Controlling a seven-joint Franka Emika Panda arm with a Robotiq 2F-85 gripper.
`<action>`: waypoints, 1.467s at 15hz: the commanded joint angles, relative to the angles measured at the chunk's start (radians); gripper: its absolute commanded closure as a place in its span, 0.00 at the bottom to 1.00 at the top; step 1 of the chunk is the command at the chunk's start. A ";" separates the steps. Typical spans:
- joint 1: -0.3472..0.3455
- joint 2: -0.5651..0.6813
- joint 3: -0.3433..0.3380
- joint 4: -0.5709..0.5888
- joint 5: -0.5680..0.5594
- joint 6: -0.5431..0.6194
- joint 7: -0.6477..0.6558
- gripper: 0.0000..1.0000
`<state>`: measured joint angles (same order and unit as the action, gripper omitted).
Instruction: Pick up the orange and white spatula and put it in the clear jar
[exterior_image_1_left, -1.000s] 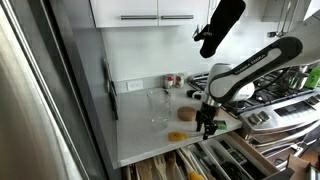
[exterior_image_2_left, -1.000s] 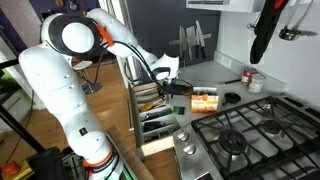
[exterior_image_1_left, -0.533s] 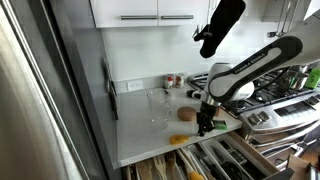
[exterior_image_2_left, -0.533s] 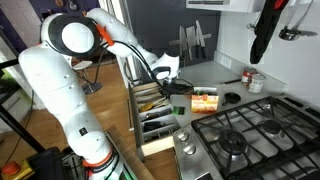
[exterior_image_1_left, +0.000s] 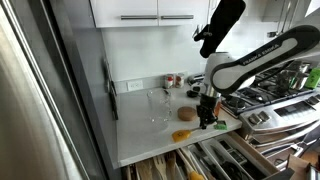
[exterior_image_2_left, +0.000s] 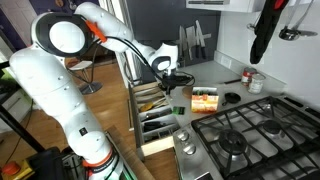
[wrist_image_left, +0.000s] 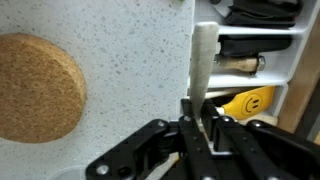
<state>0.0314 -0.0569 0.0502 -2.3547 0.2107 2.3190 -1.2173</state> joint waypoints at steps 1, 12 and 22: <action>0.006 -0.100 -0.009 0.053 -0.132 -0.197 0.072 0.96; 0.036 -0.156 0.005 0.175 -0.258 -0.315 0.086 0.96; 0.115 -0.164 0.101 0.348 -0.640 -0.244 0.039 0.96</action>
<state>0.1309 -0.2181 0.1414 -2.0252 -0.3362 2.0296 -1.1439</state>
